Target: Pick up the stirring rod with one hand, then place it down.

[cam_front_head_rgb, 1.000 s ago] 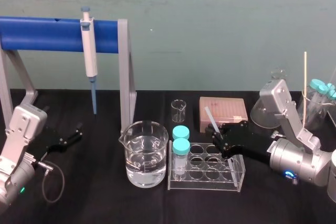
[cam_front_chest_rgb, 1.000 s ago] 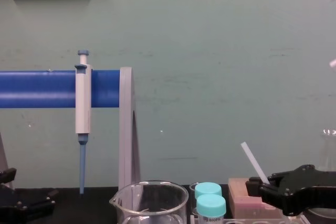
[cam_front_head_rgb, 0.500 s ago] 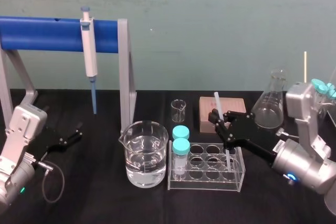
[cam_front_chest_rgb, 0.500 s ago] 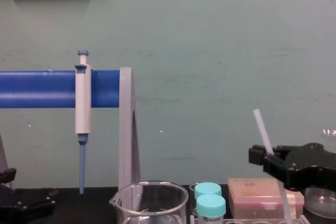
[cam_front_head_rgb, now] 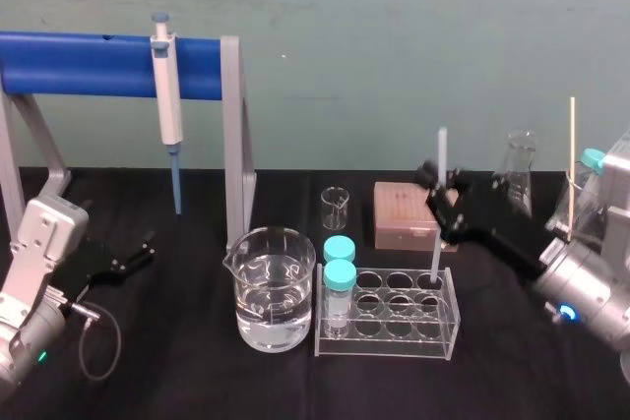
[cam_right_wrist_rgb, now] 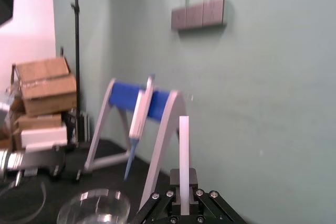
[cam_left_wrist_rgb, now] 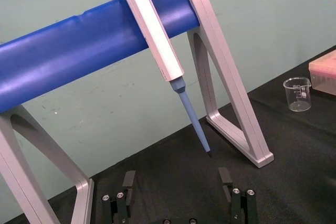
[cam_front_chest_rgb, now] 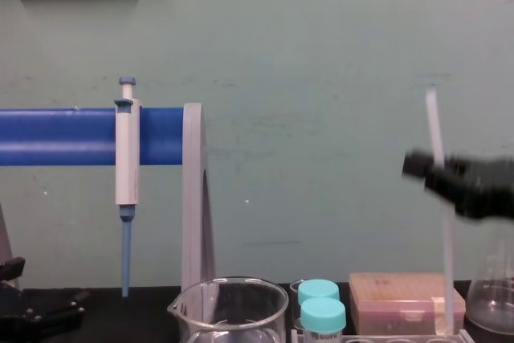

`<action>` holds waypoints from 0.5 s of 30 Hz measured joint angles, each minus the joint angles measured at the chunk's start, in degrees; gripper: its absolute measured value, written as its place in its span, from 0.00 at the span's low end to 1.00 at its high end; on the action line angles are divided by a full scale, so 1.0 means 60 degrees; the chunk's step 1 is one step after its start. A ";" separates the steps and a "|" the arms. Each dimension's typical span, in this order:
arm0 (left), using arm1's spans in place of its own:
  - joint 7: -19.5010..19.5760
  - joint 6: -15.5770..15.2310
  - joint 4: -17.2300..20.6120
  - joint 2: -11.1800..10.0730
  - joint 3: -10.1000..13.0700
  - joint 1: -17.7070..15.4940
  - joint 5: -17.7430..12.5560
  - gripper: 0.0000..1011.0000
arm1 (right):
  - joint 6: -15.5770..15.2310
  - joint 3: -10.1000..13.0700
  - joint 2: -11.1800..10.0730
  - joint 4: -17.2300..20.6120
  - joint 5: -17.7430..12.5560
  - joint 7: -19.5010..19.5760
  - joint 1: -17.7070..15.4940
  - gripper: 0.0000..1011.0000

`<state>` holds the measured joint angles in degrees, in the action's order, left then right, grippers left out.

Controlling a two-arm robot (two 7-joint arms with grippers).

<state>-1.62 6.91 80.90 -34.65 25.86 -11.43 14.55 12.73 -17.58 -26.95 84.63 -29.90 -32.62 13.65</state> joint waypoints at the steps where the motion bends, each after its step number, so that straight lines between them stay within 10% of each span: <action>1: 0.0000 0.0000 0.0000 0.0000 0.0000 0.0000 0.0000 0.99 | 0.0044 0.0056 0.0012 0.0053 -0.0029 -0.0021 0.0053 0.07; 15: 0.0000 0.0000 0.0000 0.0000 0.0000 0.0000 0.0000 0.99 | 0.0311 0.0423 0.0013 0.0289 -0.0089 -0.0109 0.0455 0.07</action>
<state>-1.62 6.91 80.90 -34.65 25.86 -11.43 14.55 14.60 -15.05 -26.87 86.36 -30.43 -33.27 16.38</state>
